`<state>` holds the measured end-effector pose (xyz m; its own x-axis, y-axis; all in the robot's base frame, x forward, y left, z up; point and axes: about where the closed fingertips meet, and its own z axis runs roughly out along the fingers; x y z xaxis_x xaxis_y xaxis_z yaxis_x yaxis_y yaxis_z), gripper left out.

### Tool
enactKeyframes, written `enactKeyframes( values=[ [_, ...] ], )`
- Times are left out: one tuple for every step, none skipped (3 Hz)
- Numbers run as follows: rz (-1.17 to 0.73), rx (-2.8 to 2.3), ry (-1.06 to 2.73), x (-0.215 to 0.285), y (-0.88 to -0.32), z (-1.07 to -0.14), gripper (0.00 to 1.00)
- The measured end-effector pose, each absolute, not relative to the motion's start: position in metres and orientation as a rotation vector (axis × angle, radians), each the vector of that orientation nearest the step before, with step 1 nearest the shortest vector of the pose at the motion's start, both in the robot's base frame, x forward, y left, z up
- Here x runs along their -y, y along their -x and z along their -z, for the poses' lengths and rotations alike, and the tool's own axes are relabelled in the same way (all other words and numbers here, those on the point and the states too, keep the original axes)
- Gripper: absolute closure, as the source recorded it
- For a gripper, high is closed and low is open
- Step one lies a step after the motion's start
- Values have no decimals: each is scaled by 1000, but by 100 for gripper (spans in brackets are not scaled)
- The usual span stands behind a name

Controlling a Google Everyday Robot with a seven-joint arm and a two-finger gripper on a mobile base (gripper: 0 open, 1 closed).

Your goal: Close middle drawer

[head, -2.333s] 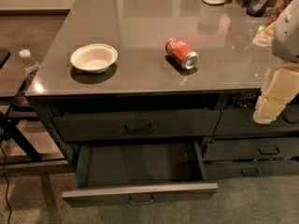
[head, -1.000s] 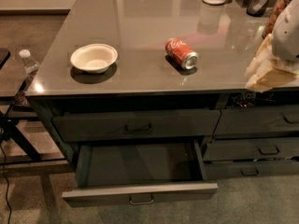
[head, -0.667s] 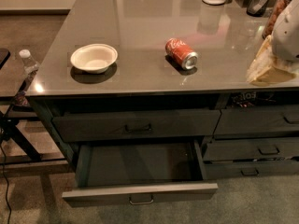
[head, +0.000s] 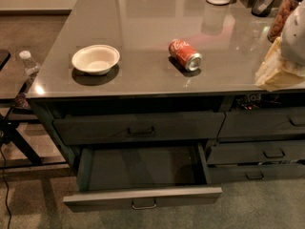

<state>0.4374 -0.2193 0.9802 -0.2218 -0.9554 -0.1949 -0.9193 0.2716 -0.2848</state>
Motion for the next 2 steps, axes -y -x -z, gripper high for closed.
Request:
enactKeyframes(
  values=[
    [144, -2250, 1694, 223, -424, -960, 100],
    [114, -2303, 1706, 229, -407, -919, 100]
  ],
)
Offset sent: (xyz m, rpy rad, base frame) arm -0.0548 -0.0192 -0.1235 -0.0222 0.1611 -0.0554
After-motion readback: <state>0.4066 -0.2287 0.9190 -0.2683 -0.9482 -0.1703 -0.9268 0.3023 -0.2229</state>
